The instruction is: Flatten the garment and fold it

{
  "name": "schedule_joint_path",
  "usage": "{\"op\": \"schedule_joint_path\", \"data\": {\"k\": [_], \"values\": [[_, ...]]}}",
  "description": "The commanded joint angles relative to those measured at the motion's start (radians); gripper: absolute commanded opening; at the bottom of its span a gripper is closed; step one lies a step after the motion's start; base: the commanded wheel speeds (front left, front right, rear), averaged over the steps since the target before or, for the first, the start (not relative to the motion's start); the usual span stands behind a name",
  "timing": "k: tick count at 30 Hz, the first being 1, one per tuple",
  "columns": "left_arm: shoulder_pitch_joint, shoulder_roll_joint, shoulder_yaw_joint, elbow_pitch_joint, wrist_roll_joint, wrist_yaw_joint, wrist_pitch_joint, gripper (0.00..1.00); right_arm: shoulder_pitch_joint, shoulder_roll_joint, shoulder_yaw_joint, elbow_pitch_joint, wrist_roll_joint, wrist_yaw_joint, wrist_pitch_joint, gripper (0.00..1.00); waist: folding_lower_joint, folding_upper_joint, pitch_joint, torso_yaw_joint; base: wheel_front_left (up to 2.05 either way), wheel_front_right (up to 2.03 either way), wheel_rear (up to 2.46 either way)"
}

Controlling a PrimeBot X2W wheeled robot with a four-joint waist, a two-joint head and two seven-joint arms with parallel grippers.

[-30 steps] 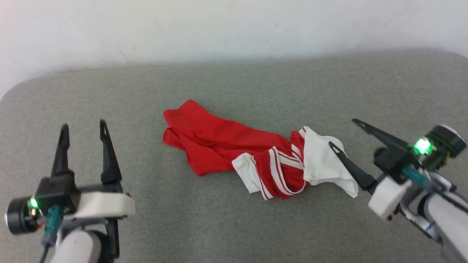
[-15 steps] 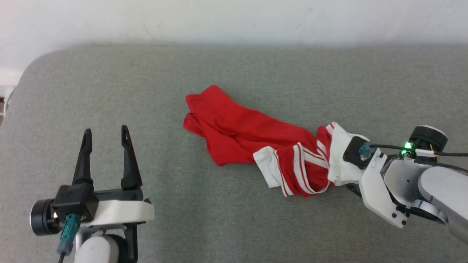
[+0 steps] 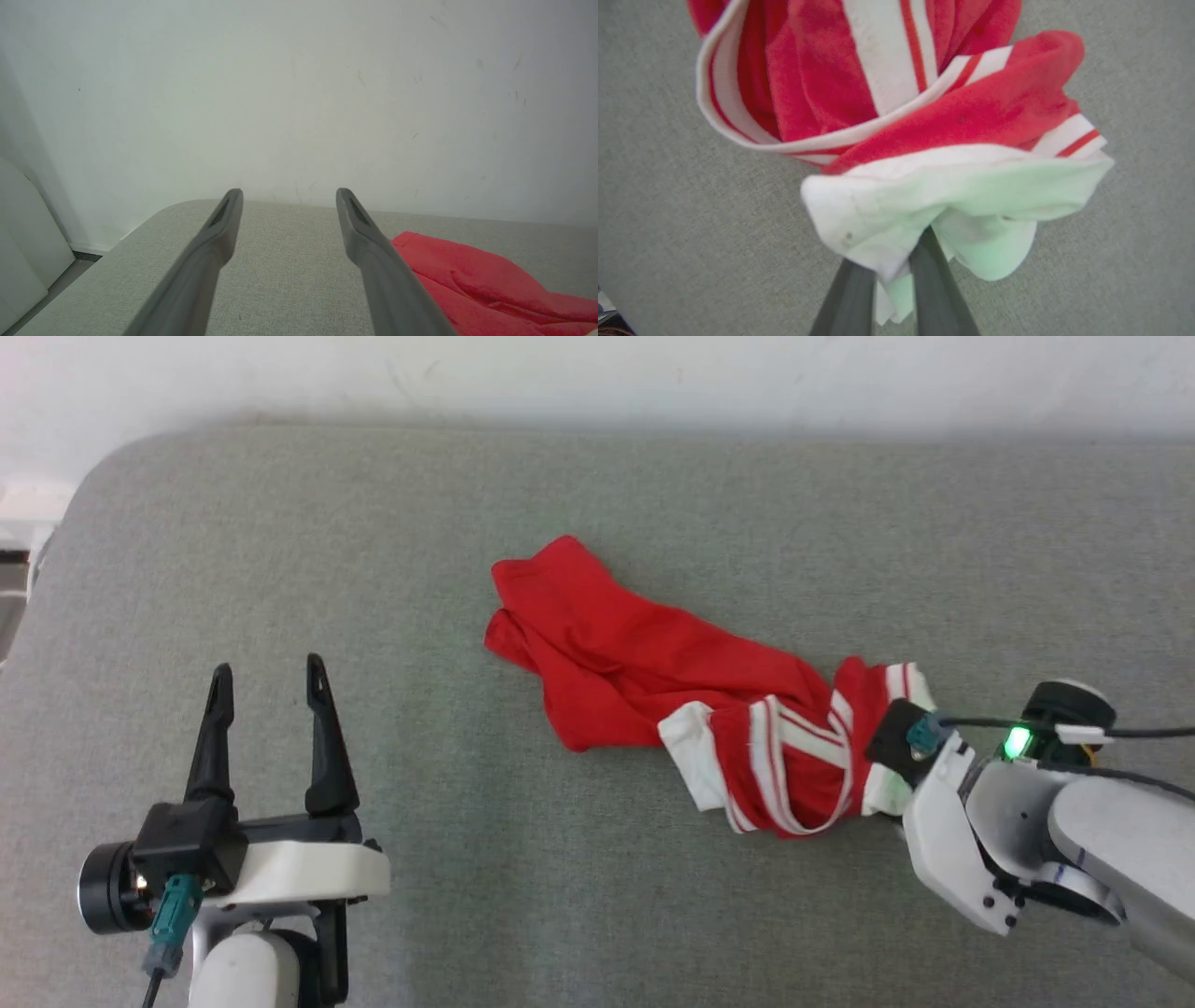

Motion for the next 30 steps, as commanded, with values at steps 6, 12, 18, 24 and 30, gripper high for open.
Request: {"op": "schedule_joint_path", "data": {"k": [6,12,18,24,30], "values": [[0.029,-0.024,0.037,0.008,0.025,-0.032,-0.005,1.00,0.047,-0.084,-0.064,-0.101,0.128,0.003,-0.174,0.00,-0.0001,-0.0001,-0.056,-0.064,0.00,0.00,0.00],[0.041,-0.036,0.047,0.006,0.040,-0.044,-0.005,1.00,0.121,-0.135,-0.218,-0.118,0.268,0.003,-0.306,0.00,-0.0001,-0.0001,-0.063,-0.085,0.00,0.00,0.00],[0.038,-0.045,0.051,0.010,0.048,-0.060,-0.005,1.00,0.266,-0.145,-0.343,0.044,0.400,0.003,-0.407,0.00,-0.0001,-0.0001,-0.053,-0.092,0.00,0.00,0.00],[0.032,-0.052,0.047,0.020,0.055,-0.072,-0.005,1.00,0.378,-0.095,-0.397,0.307,0.470,0.003,-0.442,0.00,-0.0001,-0.0001,-0.048,-0.084,0.00,0.00,0.00],[0.038,-0.055,0.053,0.030,0.062,-0.079,-0.005,1.00,0.395,-0.048,-0.396,0.410,0.445,0.003,-0.479,0.48,-0.0001,-0.0001,-0.062,-0.089,0.00,0.00,0.00]]}}
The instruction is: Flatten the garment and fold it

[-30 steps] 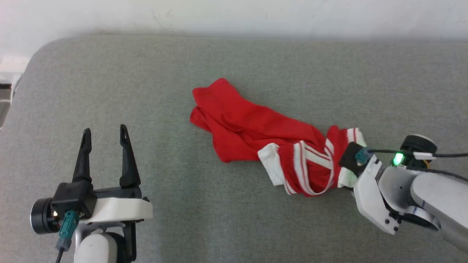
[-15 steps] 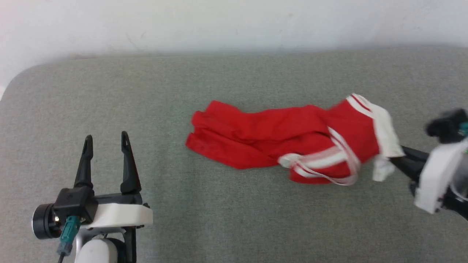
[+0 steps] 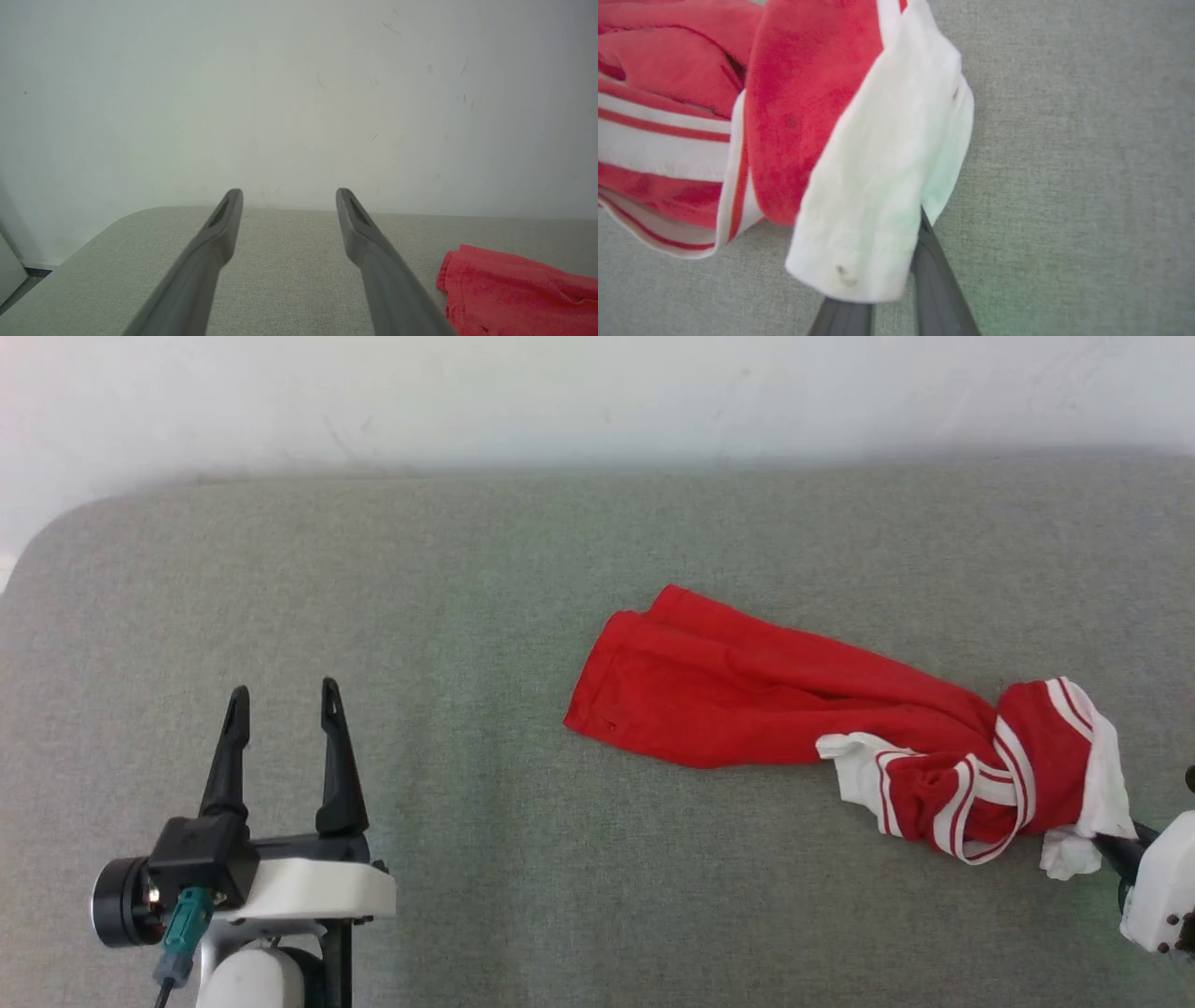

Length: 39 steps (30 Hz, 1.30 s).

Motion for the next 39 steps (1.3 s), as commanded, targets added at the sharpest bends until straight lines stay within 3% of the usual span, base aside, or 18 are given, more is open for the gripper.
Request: {"op": "schedule_joint_path", "data": {"k": [1,6,12,17,22,26,29,33,39], "values": [[0.017,-0.005,0.005,0.004,0.013,-0.003,-0.005,1.00,0.005,0.005,-0.002,0.001,-0.013,-0.002,-0.011,1.00,0.0000,-0.0001,-0.010,-0.007,0.00,0.00,0.00],[0.039,-0.006,0.007,0.011,0.025,-0.007,-0.005,1.00,-0.021,-0.046,-0.007,-0.094,-0.093,-0.002,-0.047,1.00,0.0000,-0.0001,-0.045,-0.016,0.00,0.00,0.00],[0.057,-0.007,0.013,0.006,0.031,-0.007,-0.005,1.00,-0.057,-0.161,-0.074,-0.348,-0.185,-0.002,0.005,1.00,0.0000,-0.0001,-0.069,-0.019,0.00,0.00,0.00],[0.055,-0.008,0.005,0.002,0.030,-0.008,-0.005,1.00,-0.137,-0.203,-0.122,-0.556,-0.288,-0.002,0.182,1.00,0.0000,-0.0001,-0.064,-0.007,0.00,0.00,0.00],[0.041,-0.009,-0.007,0.002,0.028,-0.013,-0.005,1.00,-0.266,-0.153,-0.045,-0.676,-0.355,-0.002,0.483,1.00,0.0000,-0.0001,-0.040,0.016,0.00,0.00,0.00],[0.021,-0.009,-0.018,0.003,0.025,-0.014,-0.005,1.00,-0.379,-0.091,0.077,-0.660,-0.355,-0.002,0.696,1.00,0.0000,-0.0001,-0.010,0.042,0.00,0.00,0.00],[0.009,-0.010,-0.029,0.004,0.019,-0.010,-0.005,1.00,-0.449,-0.046,0.170,-0.600,-0.354,-0.002,0.791,1.00,0.0000,-0.0001,0.014,0.063,0.00,0.00,0.00],[-0.009,-0.010,-0.043,0.011,0.006,-0.007,-0.005,1.00,-0.474,0.001,0.265,-0.488,-0.319,-0.002,0.826,1.00,0.0000,-0.0001,0.040,0.094,0.00,0.00,0.00],[-0.020,-0.010,-0.039,0.017,-0.001,-0.002,-0.005,1.00,-0.406,0.011,0.377,-0.368,-0.277,-0.002,0.815,1.00,0.0000,-0.0001,0.058,0.114,0.00,0.00,0.00]]}}
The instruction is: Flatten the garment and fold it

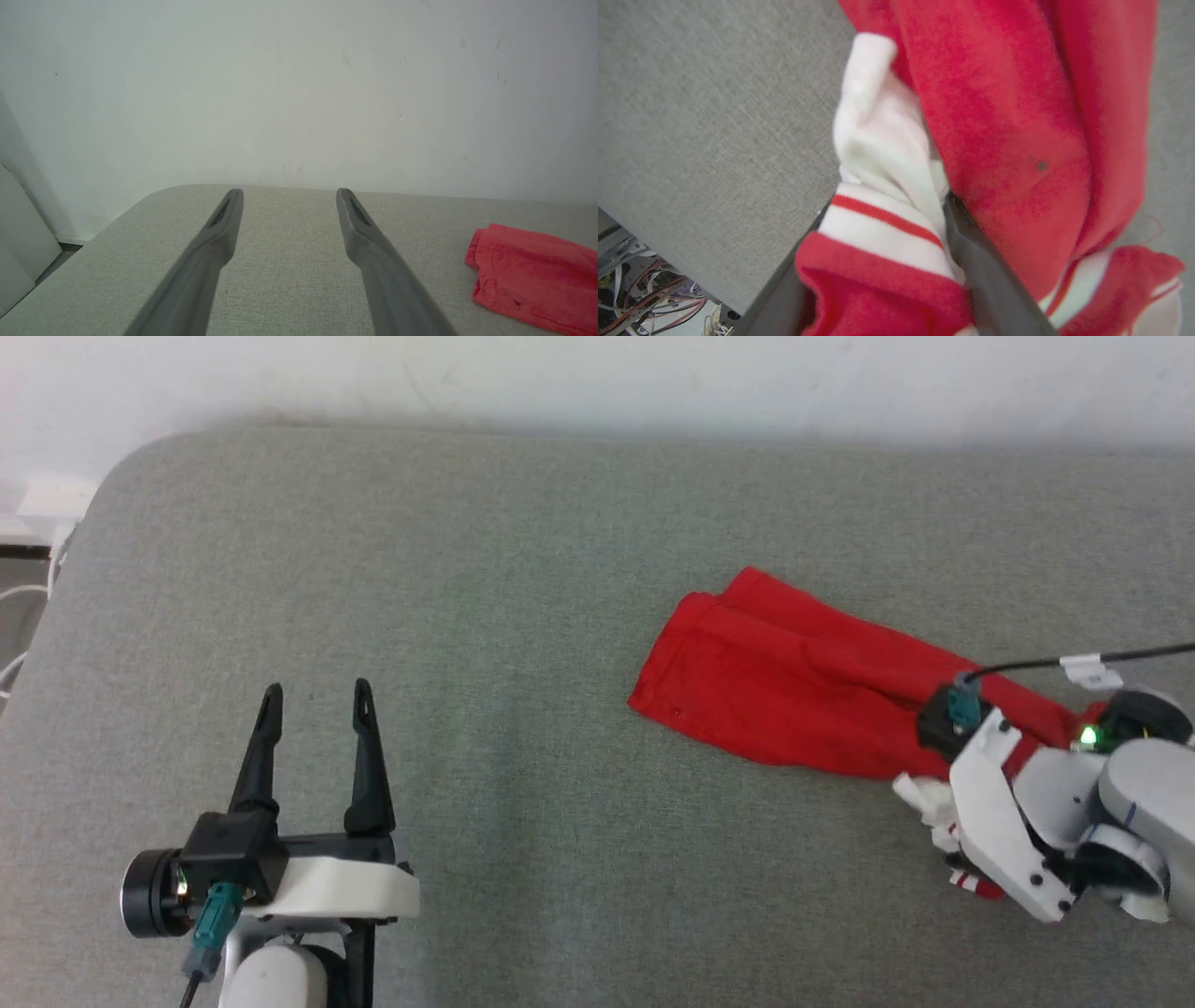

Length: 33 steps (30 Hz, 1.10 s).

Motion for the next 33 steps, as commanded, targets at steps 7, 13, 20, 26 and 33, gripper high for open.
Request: {"op": "schedule_joint_path", "data": {"k": [7,13,20,26,33], "values": [[-0.014,-0.004,0.013,0.009,-0.002,0.009,-0.005,1.00,0.076,0.032,0.027,0.047,0.030,-0.001,-0.095,0.00,-0.0002,0.0000,-0.003,-0.015,0.00,0.00,0.00],[0.000,-0.004,0.026,0.014,0.007,0.001,-0.005,1.00,0.031,0.023,0.027,-0.043,0.048,-0.001,-0.283,0.00,-0.0002,0.0000,-0.045,-0.033,0.00,0.00,0.00],[0.013,-0.004,0.035,-0.001,0.008,0.005,-0.005,1.00,-0.054,0.034,0.026,-0.184,0.039,-0.001,-0.402,0.00,-0.0002,0.0000,-0.055,-0.027,0.00,0.00,0.00],[-0.008,-0.004,0.030,-0.016,0.005,0.009,-0.005,1.00,-0.111,0.174,0.028,-0.185,-0.011,-0.001,-0.459,0.00,-0.0002,0.0000,-0.019,0.012,0.00,0.00,0.00],[-0.042,-0.004,0.025,-0.012,-0.008,0.011,-0.005,1.00,-0.043,0.414,0.031,-0.056,-0.156,-0.001,-0.336,0.00,-0.0002,0.0000,0.036,0.069,0.00,0.00,0.00]]}}
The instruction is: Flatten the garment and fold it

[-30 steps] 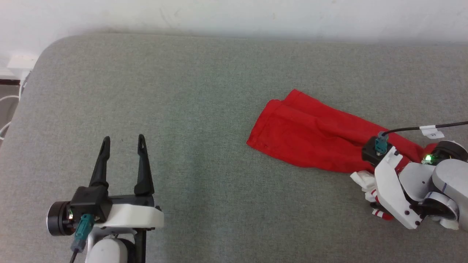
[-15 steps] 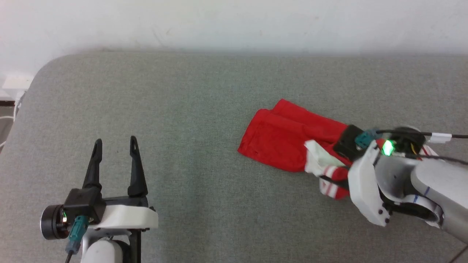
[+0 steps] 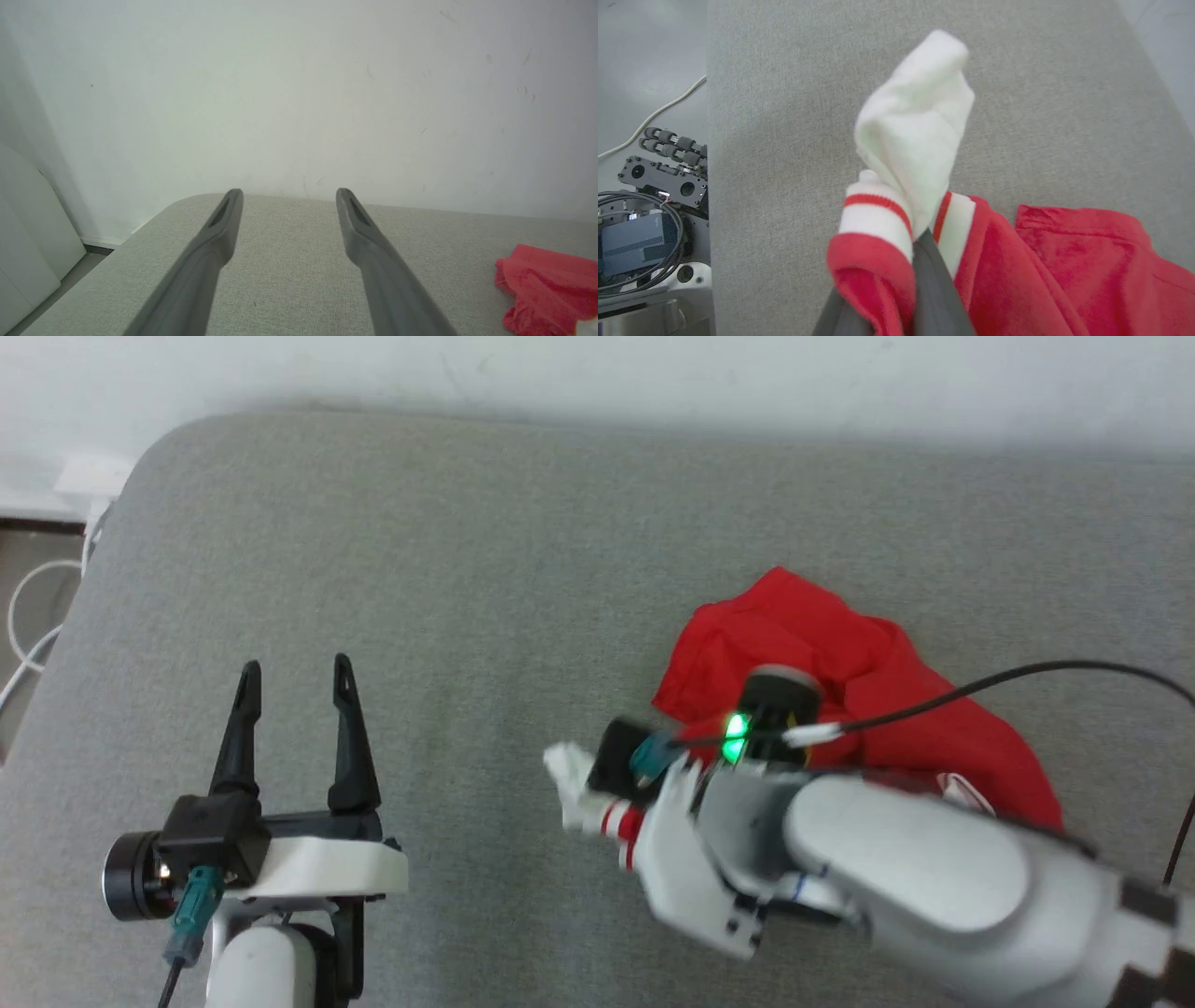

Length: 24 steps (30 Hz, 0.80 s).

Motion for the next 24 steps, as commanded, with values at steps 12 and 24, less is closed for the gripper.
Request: {"op": "schedule_joint_path", "data": {"k": [12,24], "values": [[-0.035,-0.002,-0.010,0.010,-0.020,0.020,-0.005,1.00,0.182,0.096,0.003,0.115,-0.136,-0.001,0.154,1.00,-0.0001,0.0000,0.064,0.053,0.00,0.00,0.00],[0.046,-0.002,0.042,0.019,0.013,0.012,-0.005,1.00,0.046,-0.085,-0.020,-0.008,-0.087,-0.001,-0.261,1.00,-0.0001,0.0000,-0.068,-0.046,0.00,0.00,0.00]]}}
